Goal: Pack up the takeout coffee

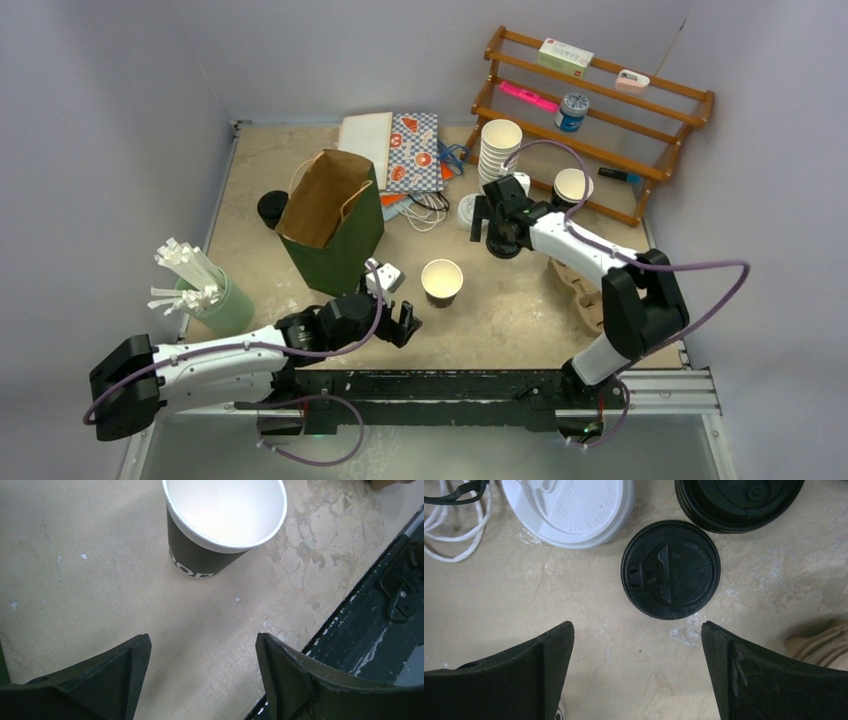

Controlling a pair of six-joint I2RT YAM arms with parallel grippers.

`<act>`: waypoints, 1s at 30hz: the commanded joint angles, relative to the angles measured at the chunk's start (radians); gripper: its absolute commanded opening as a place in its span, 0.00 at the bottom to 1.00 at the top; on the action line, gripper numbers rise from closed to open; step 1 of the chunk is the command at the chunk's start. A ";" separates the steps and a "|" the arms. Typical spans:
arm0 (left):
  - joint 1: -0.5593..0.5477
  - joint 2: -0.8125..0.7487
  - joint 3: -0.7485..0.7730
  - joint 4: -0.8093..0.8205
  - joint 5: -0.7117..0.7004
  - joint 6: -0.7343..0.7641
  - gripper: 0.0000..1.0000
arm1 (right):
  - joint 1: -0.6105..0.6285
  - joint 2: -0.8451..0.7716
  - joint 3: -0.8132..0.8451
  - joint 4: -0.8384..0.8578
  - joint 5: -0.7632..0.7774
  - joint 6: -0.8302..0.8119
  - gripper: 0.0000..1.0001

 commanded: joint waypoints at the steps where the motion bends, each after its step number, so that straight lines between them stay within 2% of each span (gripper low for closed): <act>1: -0.008 -0.032 -0.013 0.097 0.058 0.042 0.80 | -0.028 0.047 0.044 0.047 0.008 0.011 0.98; 14: -0.008 -0.043 -0.027 0.103 0.026 0.059 0.80 | -0.062 0.176 0.082 0.054 0.035 -0.017 0.98; 30: -0.008 -0.003 -0.011 0.110 0.017 0.065 0.78 | -0.088 0.237 0.118 0.031 0.079 -0.013 0.94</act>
